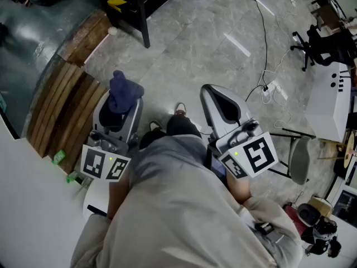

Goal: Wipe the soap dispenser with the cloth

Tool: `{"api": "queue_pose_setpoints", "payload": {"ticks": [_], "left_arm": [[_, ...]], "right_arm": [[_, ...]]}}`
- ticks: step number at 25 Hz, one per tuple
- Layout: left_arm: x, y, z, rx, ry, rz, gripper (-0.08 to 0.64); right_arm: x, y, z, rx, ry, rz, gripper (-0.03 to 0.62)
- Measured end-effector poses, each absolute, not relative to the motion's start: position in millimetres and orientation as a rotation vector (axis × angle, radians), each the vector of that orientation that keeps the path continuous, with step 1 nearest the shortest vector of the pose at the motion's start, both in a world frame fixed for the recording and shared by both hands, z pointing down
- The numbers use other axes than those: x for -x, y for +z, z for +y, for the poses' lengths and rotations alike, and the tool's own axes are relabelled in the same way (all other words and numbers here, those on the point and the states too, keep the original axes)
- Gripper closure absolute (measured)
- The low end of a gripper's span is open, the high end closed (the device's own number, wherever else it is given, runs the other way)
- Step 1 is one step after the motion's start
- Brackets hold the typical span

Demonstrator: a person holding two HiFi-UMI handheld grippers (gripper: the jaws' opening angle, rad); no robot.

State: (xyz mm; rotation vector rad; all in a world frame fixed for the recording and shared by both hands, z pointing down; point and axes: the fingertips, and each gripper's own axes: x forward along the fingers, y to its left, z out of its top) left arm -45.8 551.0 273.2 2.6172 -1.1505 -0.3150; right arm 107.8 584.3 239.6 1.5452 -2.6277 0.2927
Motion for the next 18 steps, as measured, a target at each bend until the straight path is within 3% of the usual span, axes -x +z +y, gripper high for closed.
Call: {"api": "queue_pose_setpoints", "payload": {"ticks": [18], "left_arm": [[54.3,283.0,529.7,-2.607,-0.243,-1.14,0.313]], "right_arm": [[-92.4,255.5,562.6,-1.523,0.318,-2.589,0.591]]}}
